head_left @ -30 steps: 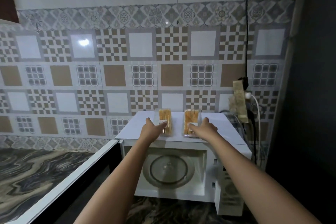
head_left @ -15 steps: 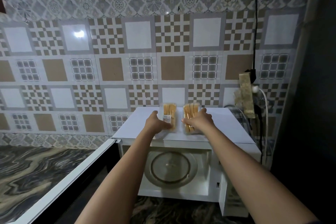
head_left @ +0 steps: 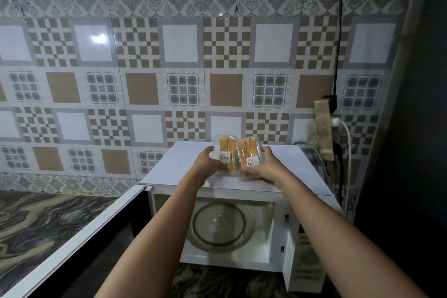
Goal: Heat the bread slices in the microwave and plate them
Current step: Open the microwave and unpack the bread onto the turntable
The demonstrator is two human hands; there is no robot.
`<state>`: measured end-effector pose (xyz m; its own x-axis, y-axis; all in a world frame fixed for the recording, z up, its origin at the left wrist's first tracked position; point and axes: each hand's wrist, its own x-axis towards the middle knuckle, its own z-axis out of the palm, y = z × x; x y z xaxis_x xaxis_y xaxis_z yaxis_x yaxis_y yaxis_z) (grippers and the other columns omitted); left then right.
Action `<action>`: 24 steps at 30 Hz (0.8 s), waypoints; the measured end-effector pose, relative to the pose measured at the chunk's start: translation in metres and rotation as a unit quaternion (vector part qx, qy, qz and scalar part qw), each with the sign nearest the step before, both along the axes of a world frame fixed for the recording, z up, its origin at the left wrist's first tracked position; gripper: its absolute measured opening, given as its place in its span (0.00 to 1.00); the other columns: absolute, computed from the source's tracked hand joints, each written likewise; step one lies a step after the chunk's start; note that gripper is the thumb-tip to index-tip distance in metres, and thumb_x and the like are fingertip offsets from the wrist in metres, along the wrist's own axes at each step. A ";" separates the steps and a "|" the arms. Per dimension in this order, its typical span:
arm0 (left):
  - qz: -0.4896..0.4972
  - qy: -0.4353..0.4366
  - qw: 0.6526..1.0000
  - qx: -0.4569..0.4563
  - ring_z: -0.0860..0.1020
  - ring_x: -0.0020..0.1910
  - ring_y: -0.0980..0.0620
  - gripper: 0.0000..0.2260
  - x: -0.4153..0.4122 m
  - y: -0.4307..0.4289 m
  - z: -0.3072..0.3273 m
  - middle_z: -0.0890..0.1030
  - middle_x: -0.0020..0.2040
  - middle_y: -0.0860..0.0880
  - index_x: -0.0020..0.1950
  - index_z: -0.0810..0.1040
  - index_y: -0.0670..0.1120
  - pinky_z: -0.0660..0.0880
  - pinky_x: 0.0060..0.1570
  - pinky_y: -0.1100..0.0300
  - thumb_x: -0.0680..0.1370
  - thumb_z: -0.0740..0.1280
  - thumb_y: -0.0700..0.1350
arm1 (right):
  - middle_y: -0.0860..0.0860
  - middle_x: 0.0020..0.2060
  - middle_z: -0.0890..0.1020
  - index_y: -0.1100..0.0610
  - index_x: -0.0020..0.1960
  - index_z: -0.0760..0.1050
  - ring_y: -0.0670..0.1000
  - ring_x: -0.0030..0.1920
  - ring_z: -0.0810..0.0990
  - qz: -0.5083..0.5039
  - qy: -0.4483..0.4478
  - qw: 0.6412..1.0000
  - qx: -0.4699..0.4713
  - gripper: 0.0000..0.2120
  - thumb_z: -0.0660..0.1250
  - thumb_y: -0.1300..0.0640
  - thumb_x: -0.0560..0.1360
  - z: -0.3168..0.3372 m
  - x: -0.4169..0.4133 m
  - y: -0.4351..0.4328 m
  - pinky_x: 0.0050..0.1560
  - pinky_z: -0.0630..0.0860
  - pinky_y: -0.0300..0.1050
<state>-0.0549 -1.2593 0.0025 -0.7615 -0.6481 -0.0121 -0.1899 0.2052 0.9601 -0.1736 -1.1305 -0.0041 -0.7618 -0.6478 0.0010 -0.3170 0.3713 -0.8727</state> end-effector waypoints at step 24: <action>-0.163 0.163 0.965 0.125 0.78 0.60 0.43 0.46 0.101 0.060 -0.051 0.69 0.69 0.42 0.75 0.56 0.59 0.76 0.58 0.43 0.66 0.69 0.26 | 0.50 0.61 0.76 0.45 0.75 0.52 0.55 0.60 0.77 0.002 -0.047 0.983 -0.177 0.50 0.78 0.57 0.63 -0.054 0.113 0.103 0.62 0.74 0.59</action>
<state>0.0463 -1.1990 -0.0481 -0.9143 -0.3813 0.1363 0.1650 -0.0435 0.9853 -0.0608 -1.0275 -0.0581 -0.7664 -0.6232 0.1559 -0.2292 0.0386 -0.9726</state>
